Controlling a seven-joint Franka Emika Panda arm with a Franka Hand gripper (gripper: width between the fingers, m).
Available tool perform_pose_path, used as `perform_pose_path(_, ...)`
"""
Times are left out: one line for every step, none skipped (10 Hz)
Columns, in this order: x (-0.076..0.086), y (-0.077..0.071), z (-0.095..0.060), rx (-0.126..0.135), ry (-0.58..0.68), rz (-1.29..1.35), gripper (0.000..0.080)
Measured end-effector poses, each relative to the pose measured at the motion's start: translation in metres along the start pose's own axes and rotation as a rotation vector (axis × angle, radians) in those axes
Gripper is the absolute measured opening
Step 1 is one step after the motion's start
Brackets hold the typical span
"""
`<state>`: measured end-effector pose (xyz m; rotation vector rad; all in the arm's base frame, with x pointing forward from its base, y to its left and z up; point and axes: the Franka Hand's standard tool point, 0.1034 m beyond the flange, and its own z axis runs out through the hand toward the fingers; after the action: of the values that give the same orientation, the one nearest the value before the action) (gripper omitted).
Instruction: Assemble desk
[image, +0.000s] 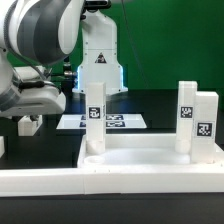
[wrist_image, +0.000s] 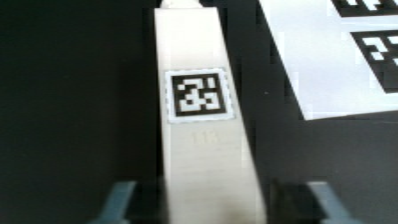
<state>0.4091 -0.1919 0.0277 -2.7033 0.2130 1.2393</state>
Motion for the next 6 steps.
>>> perform_pose_path(0.0, 0.0001, 0.0, 0.0, 0.0, 0.0, 0.0111)
perform_pose_path(-0.0001, 0.0003, 0.0, 0.0, 0.0, 0.0, 0.0111)
perform_pose_path(-0.0001, 0.0004, 0.0, 0.001, 0.0, 0.001, 0.0017)
perform_pose_path(-0.0001, 0.0005, 0.0001, 0.001, 0.0, 0.001, 0.0005)
perform_pose_path(-0.0001, 0.0006, 0.0001, 0.001, 0.0, 0.001, 0.0002)
perform_pose_path(-0.0002, 0.0009, 0.0001, 0.002, 0.0, 0.001, 0.0001)
